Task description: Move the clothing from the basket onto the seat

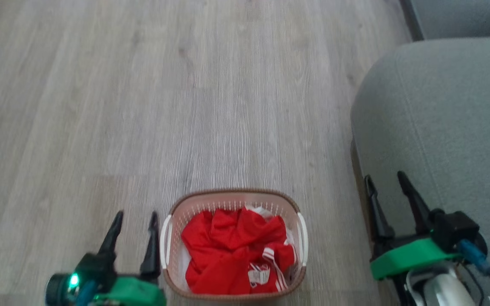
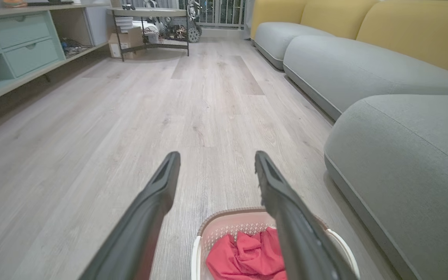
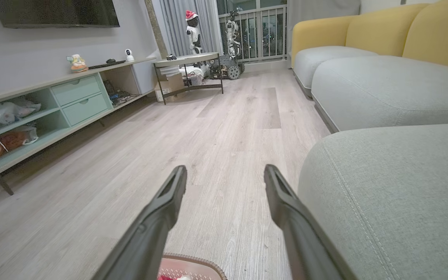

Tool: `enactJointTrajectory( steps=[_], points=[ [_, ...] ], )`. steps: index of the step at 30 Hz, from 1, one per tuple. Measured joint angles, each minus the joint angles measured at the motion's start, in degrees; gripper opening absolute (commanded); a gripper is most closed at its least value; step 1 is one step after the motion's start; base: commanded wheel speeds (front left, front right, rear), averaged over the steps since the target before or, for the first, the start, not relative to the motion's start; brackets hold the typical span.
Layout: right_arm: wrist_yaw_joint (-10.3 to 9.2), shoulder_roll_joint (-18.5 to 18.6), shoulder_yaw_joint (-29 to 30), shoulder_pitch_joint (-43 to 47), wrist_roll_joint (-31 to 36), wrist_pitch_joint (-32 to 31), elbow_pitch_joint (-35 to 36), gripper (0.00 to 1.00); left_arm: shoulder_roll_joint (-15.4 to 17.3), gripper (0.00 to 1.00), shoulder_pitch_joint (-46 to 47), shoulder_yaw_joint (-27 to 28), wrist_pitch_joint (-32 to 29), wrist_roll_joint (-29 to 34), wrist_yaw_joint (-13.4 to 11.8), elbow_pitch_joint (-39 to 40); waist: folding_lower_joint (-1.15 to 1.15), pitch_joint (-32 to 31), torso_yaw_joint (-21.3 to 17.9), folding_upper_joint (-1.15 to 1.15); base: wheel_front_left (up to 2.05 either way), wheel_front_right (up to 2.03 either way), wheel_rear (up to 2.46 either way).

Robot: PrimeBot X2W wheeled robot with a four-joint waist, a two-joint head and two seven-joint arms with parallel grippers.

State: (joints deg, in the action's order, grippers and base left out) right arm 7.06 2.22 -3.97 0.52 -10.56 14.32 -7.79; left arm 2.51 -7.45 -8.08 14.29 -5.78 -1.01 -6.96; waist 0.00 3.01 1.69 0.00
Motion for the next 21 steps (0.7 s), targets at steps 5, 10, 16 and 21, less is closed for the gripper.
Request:
enactJointTrajectory(
  steps=[5,10,16,21],
  points=[
    [0.0,0.0,1.45,-4.44,1.89,0.01,1.23,1.0,0.01,1.0,7.23,-2.81,0.0,1.64,1.26,-3.45,0.0,5.41,0.0,0.0,0.0,0.0,0.0],
    [0.0,0.05,3.49,-11.36,3.1,0.09,2.33,1.0,-0.04,1.0,15.91,-6.7,0.01,2.43,2.29,-9.24,0.0,12.4,-0.12,0.0,0.0,0.0,0.0],
    [0.0,0.12,5.47,-17.05,3.7,0.13,3.56,1.0,-0.09,1.0,25.92,-12.09,0.11,2.49,3.59,-18.13,0.01,21.6,-0.64,0.0,0.0,0.0,0.0],
    [0.0,0.27,6.0,-19.75,4.03,0.14,4.31,1.0,-0.22,1.0,31.79,-16.78,0.15,1.18,4.65,-25.65,0.02,28.29,-1.4,-0.01,0.0,0.0,0.0]
  ],
)
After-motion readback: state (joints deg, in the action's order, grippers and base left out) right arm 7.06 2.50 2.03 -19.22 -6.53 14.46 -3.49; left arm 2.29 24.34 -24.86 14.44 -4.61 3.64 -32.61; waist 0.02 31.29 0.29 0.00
